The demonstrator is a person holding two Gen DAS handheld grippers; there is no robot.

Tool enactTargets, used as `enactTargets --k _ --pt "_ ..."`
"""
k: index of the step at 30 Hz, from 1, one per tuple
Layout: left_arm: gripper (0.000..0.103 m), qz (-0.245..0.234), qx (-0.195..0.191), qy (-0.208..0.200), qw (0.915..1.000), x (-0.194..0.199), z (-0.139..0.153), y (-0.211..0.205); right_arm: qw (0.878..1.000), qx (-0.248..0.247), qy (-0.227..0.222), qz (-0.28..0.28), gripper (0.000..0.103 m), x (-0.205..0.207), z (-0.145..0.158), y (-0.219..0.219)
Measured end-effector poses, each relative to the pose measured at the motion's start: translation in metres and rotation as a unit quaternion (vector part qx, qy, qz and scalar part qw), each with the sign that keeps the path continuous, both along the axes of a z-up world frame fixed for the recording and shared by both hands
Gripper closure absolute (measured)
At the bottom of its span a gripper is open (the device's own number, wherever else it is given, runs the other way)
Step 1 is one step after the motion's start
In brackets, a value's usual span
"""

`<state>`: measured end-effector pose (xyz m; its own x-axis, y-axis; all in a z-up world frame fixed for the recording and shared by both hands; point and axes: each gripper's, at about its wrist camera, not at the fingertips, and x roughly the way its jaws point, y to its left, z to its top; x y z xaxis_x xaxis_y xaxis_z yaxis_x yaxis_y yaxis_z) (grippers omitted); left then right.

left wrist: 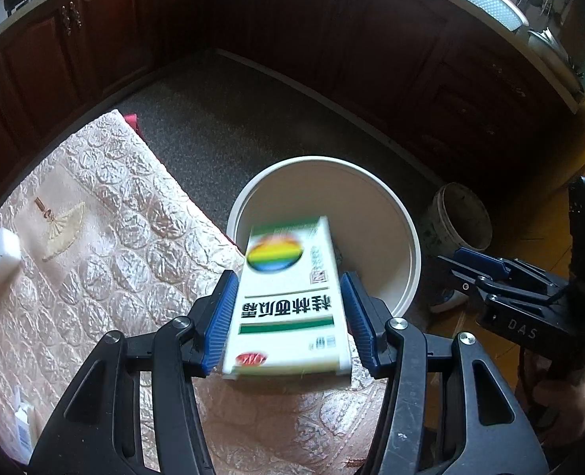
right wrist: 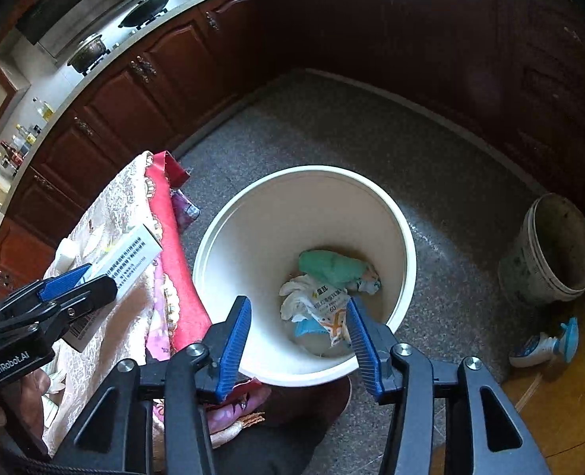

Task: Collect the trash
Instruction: 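Carry medicine box and tissue over the bucket and open both tools, then move both open tools back over the table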

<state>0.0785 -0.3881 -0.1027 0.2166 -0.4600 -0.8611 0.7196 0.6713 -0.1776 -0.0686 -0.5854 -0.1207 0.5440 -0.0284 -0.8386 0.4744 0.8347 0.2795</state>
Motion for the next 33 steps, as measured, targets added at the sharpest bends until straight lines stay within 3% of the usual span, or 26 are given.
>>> enactTargets --k 4,6,19,33 --pt "0.034 0.002 -0.014 0.008 0.9999 0.0 0.002 0.004 1.0 -0.011 0.002 0.002 0.049 0.0 0.003 0.003" --pt "0.034 0.003 -0.015 0.007 0.9999 -0.001 0.004 0.008 1.0 -0.016 0.003 0.0 0.043 -0.001 0.004 0.003" --pt "0.034 0.03 -0.022 -0.026 0.999 -0.01 0.025 0.045 0.998 -0.052 0.01 0.031 0.043 0.003 0.018 0.031" --pt "0.034 0.094 -0.02 -0.074 0.9926 -0.009 0.044 0.111 0.994 -0.078 -0.022 0.074 0.043 0.015 0.052 0.079"
